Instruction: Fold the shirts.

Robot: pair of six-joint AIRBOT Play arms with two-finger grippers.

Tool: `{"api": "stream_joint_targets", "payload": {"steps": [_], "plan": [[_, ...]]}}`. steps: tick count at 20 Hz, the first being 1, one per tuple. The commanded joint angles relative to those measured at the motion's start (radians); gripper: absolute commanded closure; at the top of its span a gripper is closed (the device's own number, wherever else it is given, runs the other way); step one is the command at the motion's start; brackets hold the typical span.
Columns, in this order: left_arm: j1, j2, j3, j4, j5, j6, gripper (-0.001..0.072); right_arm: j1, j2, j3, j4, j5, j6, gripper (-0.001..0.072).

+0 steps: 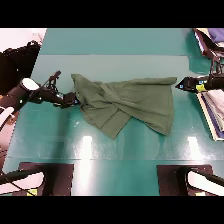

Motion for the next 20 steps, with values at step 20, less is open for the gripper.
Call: {"api": "stream_joint_targets", "payload": {"steps": [20], "plan": [[-0.106,-0.028,-0.087,-0.123,0.356,-0.058,0.0302,-0.001,0.059,-0.064,0.006,0.016,0.0,0.0343]]}}
